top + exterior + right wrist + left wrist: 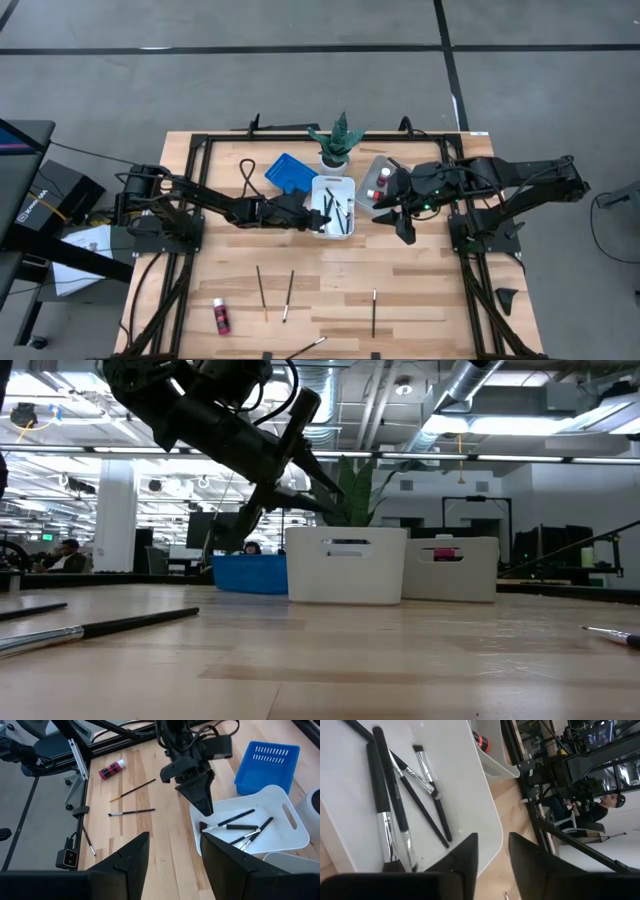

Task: Pick & Place Paint Supplies
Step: Put the small black paint brush into the blue bin

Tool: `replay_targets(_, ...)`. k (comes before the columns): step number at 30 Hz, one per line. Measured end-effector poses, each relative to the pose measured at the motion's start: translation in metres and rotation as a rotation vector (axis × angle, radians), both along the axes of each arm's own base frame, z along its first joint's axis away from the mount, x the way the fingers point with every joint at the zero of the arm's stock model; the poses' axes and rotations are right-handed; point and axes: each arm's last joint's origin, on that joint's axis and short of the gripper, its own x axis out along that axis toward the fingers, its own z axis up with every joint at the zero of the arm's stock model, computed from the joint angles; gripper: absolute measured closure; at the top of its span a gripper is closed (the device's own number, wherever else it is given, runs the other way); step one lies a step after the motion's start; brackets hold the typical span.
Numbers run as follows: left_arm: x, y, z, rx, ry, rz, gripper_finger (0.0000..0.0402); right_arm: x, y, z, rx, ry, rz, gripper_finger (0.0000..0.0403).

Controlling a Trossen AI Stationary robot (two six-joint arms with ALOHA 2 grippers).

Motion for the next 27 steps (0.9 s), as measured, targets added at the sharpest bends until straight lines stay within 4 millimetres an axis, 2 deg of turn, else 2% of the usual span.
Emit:
replay_targets(6, 0.000, -0.001, 0.001, 0.028, -0.011, 0.006, 0.0264, 0.001, 0.000, -0.011, 0.014, 0.038, -0.016, 0.0230)
replay_targets(13, 0.005, -0.011, 0.016, 0.116, -0.150, -0.057, 0.0270, 0.000, 0.004, -0.012, 0.024, 0.047, -0.009, 0.0230)
replay_targets(19, 0.002, -0.026, 0.044, 0.204, -0.333, -0.119, 0.0290, -0.003, 0.010, -0.021, 0.067, 0.140, -0.115, 0.0230)
replay_targets(22, -0.006, -0.035, 0.059, 0.234, -0.371, -0.132, 0.0299, -0.003, 0.014, -0.031, 0.090, 0.226, -0.209, 0.0230)
replay_targets(27, -0.024, -0.042, 0.088, 0.325, -0.401, -0.132, 0.0304, 0.008, 0.025, -0.049, 0.176, 0.335, -0.356, 0.0230)
